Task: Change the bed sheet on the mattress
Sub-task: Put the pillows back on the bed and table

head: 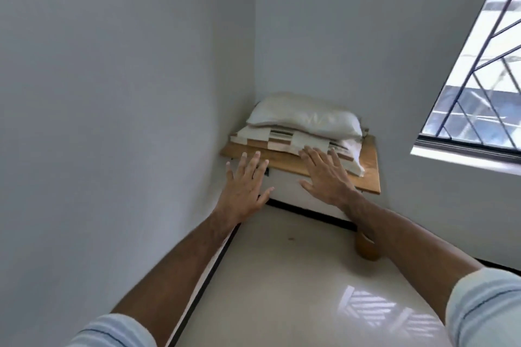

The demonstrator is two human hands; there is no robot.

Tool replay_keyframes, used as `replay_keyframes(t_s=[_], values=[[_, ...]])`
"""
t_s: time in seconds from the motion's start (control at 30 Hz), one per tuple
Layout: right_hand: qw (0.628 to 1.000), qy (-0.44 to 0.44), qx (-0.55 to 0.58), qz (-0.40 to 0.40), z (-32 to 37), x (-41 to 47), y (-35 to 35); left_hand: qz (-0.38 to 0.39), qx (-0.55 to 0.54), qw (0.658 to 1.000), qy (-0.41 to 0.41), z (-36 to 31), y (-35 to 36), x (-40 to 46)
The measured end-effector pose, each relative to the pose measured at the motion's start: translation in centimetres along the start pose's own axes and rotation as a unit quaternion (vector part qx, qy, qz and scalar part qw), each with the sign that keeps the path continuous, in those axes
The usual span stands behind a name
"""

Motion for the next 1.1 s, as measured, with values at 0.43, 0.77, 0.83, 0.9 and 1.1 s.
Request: replay_keyframes(t_s=[0.43,0.77,0.83,0.9,1.1], values=[[0.992,0.126,-0.013,-0.006,-17.0,24.3,7.0,0.031,-0.006,0.996,0.086,7.8,6.5,35.8],[0.984,0.122,0.027,0.124,-33.8,39.4,21.1,0.215,-0.547,0.762,-0.271,7.4,22.3,52.0],[0.980,0.123,0.057,0.144,-37.0,43.7,23.4,0.188,-0.650,0.623,-0.393,6.6,25.4,54.5],[0.974,0.135,0.090,0.157,-39.3,47.6,25.2,0.167,-0.686,0.538,-0.460,6.0,27.1,56.1],[0.936,0.196,0.169,0.238,-43.8,55.6,31.4,0.171,-0.659,0.508,-0.527,6.1,30.4,56.7]])
Point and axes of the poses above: each hand's wrist, its own x-axis towards the middle knuckle, its own y-axis out of the palm, z = x × y, the point moved 7 cm from there along x, towards the middle knuckle, and after that the axes turned 2 degrees about x, right-handed, at the moved point
